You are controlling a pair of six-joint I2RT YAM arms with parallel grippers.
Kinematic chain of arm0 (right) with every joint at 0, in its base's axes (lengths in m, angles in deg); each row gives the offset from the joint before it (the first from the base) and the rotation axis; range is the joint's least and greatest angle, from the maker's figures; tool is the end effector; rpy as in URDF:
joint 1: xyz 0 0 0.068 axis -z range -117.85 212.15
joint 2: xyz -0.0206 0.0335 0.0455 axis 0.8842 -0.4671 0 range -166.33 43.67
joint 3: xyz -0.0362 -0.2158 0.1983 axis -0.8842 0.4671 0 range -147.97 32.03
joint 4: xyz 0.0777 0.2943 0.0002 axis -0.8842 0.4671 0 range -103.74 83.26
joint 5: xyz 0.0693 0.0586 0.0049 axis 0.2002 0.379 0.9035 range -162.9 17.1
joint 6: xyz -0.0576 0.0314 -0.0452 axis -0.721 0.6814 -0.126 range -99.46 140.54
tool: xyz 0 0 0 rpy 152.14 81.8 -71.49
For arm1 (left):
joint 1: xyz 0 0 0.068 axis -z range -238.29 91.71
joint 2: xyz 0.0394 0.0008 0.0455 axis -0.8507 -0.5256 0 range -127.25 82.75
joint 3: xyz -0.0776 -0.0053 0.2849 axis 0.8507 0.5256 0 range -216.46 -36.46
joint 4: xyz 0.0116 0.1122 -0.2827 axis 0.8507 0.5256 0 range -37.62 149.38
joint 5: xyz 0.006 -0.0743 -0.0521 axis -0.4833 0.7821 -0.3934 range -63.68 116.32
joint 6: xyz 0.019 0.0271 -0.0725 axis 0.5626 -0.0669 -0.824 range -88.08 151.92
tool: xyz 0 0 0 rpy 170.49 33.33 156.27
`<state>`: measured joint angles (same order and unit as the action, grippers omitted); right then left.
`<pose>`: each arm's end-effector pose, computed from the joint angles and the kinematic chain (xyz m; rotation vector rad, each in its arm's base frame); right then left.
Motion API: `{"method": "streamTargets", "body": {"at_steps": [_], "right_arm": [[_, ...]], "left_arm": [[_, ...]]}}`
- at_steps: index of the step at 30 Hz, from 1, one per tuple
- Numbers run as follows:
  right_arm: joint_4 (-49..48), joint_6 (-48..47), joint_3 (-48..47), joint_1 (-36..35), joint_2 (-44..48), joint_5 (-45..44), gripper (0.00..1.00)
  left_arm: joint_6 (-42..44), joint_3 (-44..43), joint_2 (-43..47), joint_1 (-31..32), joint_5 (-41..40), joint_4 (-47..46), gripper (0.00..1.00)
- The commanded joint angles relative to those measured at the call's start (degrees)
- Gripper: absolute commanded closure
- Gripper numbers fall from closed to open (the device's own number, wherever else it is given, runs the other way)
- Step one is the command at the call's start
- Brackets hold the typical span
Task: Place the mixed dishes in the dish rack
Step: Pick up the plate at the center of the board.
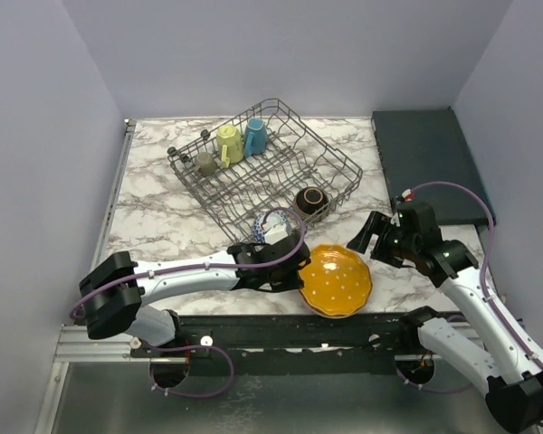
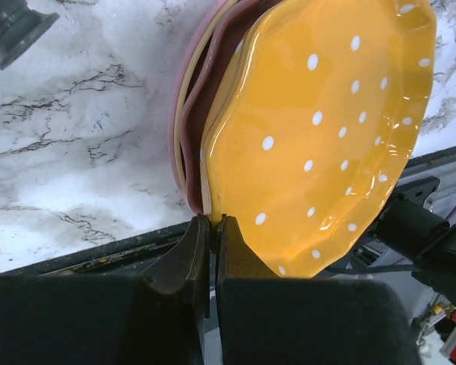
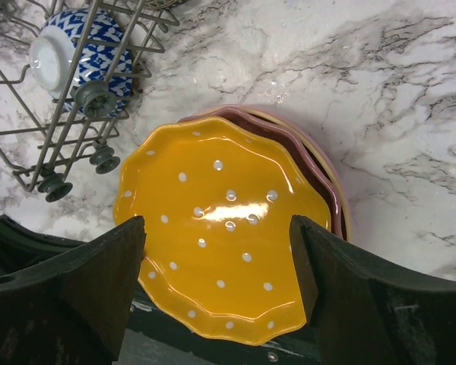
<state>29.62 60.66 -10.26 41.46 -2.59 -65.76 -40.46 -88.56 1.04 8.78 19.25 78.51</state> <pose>0.1949 0.0827 0.2563 0.3600 2.4625 0.6257 0.1405 -0.3104 0.1889 -0.1785 2.7241 -0.7306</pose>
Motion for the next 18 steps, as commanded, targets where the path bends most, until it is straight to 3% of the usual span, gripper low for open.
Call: {"method": "streamTargets", "body": {"at_steps": [1, 18], "right_arm": [[1.41, 0.94, -1.84, -0.31, 1.22, 0.07, 0.17], [0.72, 2.52, -1.25, -0.31, 1.53, 1.0, 0.17]], "left_arm": [[3.29, -3.71, 5.07, 0.22, -1.05, -1.52, 1.0], [7.31, -5.54, 13.19, -2.21, -2.01, 0.21, 1.0]]}}
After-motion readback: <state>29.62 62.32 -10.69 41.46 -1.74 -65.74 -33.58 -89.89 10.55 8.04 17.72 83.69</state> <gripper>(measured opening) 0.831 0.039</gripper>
